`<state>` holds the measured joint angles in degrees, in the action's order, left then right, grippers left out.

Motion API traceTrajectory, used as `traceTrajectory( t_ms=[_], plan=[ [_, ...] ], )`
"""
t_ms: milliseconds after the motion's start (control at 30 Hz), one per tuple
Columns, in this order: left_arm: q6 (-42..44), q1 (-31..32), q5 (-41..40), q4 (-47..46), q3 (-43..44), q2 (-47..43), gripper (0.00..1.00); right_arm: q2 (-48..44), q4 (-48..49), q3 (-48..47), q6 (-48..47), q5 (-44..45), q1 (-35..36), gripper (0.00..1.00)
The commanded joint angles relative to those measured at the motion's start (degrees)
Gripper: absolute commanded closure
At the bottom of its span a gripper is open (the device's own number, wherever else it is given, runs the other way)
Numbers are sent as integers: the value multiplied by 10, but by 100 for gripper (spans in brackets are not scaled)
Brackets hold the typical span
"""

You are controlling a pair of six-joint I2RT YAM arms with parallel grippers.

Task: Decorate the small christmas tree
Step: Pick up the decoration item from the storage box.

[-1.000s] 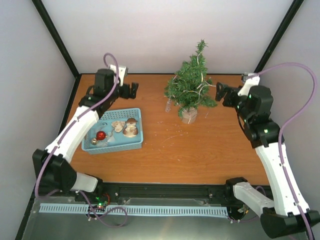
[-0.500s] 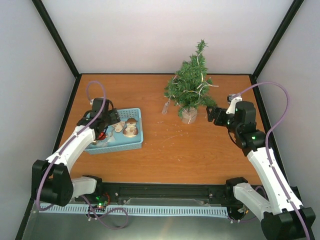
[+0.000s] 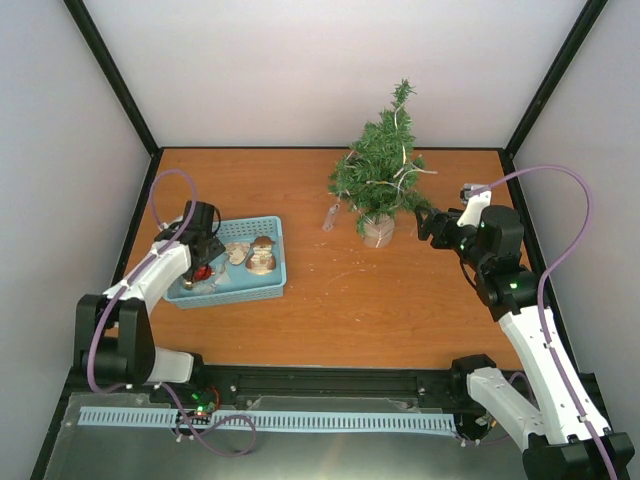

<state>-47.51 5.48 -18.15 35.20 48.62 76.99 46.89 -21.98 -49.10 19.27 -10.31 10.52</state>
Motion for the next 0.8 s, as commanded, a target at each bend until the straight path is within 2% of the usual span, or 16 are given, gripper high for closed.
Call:
traceTrajectory(
  t_ms=[0,300,633,767],
  plan=[
    [-60,-4,-8,78,17,18,24,-9,19,3,-11,4,-2,12],
    [-61,-4,-1,36,-4,44,34,-11,11,-7,-12,6,-2,12],
    [-75,-4,11,10,-31,61,37,-16,9,-8,5,8,-2,13],
    [-89,-4,-2,-3,-46,51,44,-18,9,-10,9,8,-2,13]
  ],
)
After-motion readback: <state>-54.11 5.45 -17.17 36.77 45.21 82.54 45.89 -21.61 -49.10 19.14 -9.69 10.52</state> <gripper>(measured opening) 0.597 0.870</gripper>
